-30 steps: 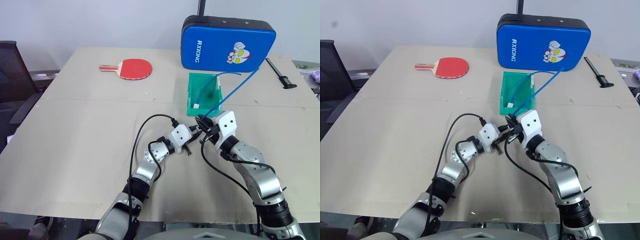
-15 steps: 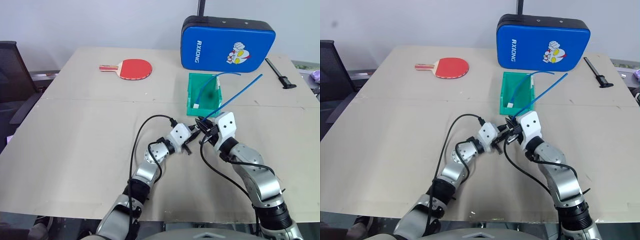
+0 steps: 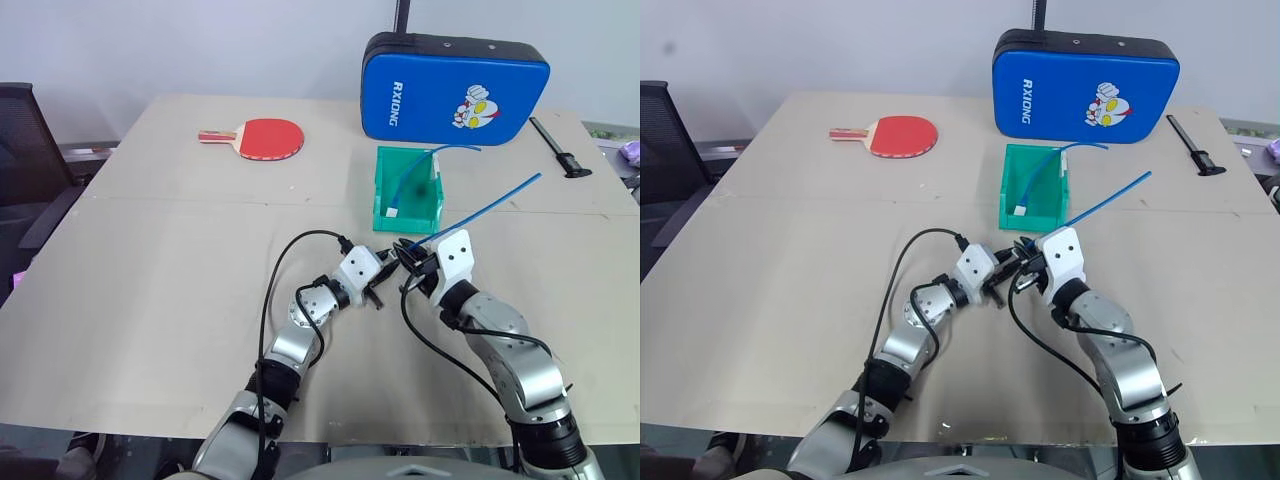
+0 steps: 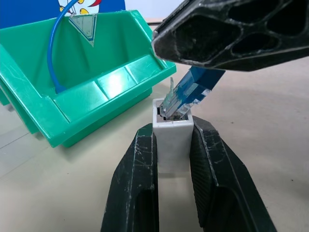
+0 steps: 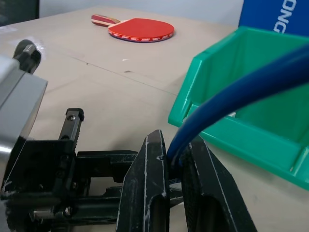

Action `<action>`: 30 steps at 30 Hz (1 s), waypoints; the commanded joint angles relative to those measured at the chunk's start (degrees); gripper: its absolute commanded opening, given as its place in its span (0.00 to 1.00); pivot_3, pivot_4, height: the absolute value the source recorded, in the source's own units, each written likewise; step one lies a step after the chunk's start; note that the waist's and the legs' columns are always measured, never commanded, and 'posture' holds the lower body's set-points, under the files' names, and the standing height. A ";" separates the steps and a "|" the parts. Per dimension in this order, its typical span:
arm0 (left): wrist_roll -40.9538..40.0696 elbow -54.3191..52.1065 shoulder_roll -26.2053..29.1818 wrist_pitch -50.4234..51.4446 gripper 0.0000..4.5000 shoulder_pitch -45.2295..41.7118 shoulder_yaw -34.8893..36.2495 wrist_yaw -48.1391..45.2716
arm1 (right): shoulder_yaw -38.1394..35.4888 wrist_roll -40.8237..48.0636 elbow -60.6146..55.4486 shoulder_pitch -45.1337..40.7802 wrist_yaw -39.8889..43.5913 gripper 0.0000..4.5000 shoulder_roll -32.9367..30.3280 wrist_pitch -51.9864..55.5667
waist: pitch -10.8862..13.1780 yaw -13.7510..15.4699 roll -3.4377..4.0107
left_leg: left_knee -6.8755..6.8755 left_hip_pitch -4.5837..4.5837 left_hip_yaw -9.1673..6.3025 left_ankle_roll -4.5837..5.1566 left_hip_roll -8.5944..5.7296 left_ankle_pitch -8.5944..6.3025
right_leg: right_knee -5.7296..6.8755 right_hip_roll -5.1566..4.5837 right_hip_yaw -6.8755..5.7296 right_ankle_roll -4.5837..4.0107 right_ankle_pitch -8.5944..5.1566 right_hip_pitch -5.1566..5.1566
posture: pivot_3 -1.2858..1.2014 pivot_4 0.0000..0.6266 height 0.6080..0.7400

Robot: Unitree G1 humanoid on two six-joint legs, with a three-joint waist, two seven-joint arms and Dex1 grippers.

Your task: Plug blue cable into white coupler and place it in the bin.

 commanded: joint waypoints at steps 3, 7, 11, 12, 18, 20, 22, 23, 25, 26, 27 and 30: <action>1.53 -0.11 0.34 -0.55 0.07 1.33 -1.77 -0.20 | 0.56 0.31 -0.26 -3.58 -2.76 0.00 3.09 6.94 | -0.01 -0.14 0.00 | 0.00 0.02 -0.04 0.00 0.01 0.00 | 0.04 0.01 0.00 -0.01 0.00 0.00 | 0.52 0.24 0.70; 1.57 -0.22 0.33 -0.42 0.07 1.37 -1.78 -0.14 | 0.95 0.04 0.34 -5.89 -3.45 0.00 4.60 8.52 | -0.01 -0.07 0.00 | 0.00 -0.01 -0.03 0.00 0.00 0.00 | 0.02 0.00 -0.01 -0.01 0.00 -0.01 | 0.52 0.24 0.70; 1.40 -0.63 0.33 -0.30 0.07 1.55 -1.69 0.11 | 0.91 -0.80 2.25 -6.12 -4.26 0.00 4.93 8.68 | -0.01 -0.20 0.00 | 0.00 0.00 -0.03 0.00 0.00 0.00 | 0.02 0.00 0.00 -0.01 0.00 -0.01 | 0.52 0.24 0.70; 1.23 -0.77 0.31 -0.19 0.07 1.62 -1.59 0.19 | 0.98 -1.27 2.66 -5.83 -4.33 0.00 4.50 8.69 | -0.02 -0.26 0.00 | 0.00 0.01 -0.04 0.00 0.00 0.00 | 0.04 0.01 0.00 -0.01 0.00 -0.01 | 0.52 0.24 0.70; 0.26 -1.59 0.03 0.60 0.07 1.90 -1.23 0.01 | 1.40 -2.61 4.17 -3.81 -4.30 0.00 3.67 7.92 | -0.05 -0.43 -0.02 | 0.00 0.02 -0.03 0.01 0.00 0.00 | 0.04 0.00 0.02 0.00 0.00 0.00 | 0.52 0.24 0.70; -0.04 -2.03 -0.12 0.79 0.07 1.87 -1.21 -0.18 | 1.64 -2.64 5.10 -3.52 -4.23 0.00 3.97 7.29 | -0.06 -0.44 -0.02 | 0.00 0.02 -0.02 0.01 0.00 0.00 | 0.03 0.00 0.02 0.00 0.00 0.00 | 0.52 0.24 0.70; -0.29 -2.41 -0.22 0.86 0.07 1.77 -1.13 -0.23 | 1.87 -2.79 6.06 -3.35 -4.11 0.00 4.05 7.12 | -0.07 -0.52 -0.01 | 0.00 0.02 -0.02 0.01 0.00 0.00 | 0.04 0.00 0.02 -0.01 0.00 0.00 | 0.52 0.24 0.70; -0.47 -2.63 -0.28 0.95 0.07 1.64 -1.05 -0.26 | 1.97 -2.89 6.74 -3.32 -4.09 0.00 4.03 7.40 | -0.08 -0.55 -0.01 | 0.00 0.02 -0.02 0.01 0.00 0.00 | 0.04 0.00 0.02 0.00 0.00 0.00 | 0.52 0.24 0.70; -0.74 -2.98 -0.36 1.25 0.07 1.40 -0.95 -0.32 | 2.30 -2.37 8.22 -3.55 -3.15 0.00 3.99 8.00 | -0.12 -0.63 0.00 | 0.00 0.02 -0.03 0.01 0.00 0.00 | 0.04 0.00 0.02 0.00 0.00 0.00 | 0.52 0.24 0.70; -0.84 -3.20 -0.39 1.45 0.07 1.32 -0.93 -0.36 | 2.65 -2.40 8.86 -3.81 -2.98 0.00 3.88 9.13 | -0.14 -0.67 0.01 | 0.00 0.03 -0.03 0.01 0.00 0.00 | 0.04 0.00 0.02 0.00 0.00 0.00 | 0.52 0.24 0.70; -1.00 -3.68 -0.36 1.69 0.07 1.32 -0.91 -0.47 | 2.80 -2.46 9.98 -4.13 -3.20 0.00 4.17 10.21 | -0.16 -0.72 -0.01 | 0.00 0.03 -0.02 0.01 0.00 0.00 | 0.04 0.00 0.02 0.00 0.00 0.00 | 0.52 0.24 0.70; -1.37 -4.59 -0.29 2.36 0.07 1.28 -0.84 -0.73 | 3.17 -2.49 12.91 -4.75 -2.83 0.00 4.25 11.88 | -0.33 -1.09 -0.05 | 0.00 0.10 -0.03 0.01 0.01 -0.01 | 0.05 0.00 0.03 -0.01 0.00 0.06 | 0.52 0.24 0.70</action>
